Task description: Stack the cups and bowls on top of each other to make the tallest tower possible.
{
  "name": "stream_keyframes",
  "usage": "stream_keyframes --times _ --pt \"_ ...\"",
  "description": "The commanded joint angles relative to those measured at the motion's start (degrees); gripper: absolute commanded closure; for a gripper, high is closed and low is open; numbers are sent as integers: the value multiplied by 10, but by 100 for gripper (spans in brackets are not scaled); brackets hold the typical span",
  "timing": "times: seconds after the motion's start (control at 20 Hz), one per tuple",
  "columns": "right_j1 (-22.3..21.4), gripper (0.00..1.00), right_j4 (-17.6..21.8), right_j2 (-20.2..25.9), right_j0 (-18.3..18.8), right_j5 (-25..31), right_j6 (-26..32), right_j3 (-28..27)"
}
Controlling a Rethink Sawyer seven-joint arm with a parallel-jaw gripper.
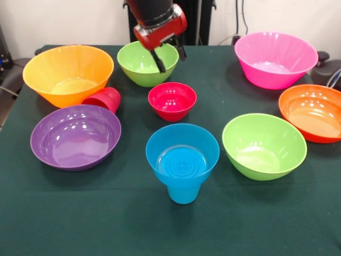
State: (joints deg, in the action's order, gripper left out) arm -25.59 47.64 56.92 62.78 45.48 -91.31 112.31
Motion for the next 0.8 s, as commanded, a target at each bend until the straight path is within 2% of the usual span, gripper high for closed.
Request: stream_keyframes --times 0.05,0.4,0.8 --pt "104 0 70 -49 -42 44 253 -65" --pt "155 0 67 -65 -49 70 327 -129" --pt "132 0 41 -63 -52 107 364 -138"
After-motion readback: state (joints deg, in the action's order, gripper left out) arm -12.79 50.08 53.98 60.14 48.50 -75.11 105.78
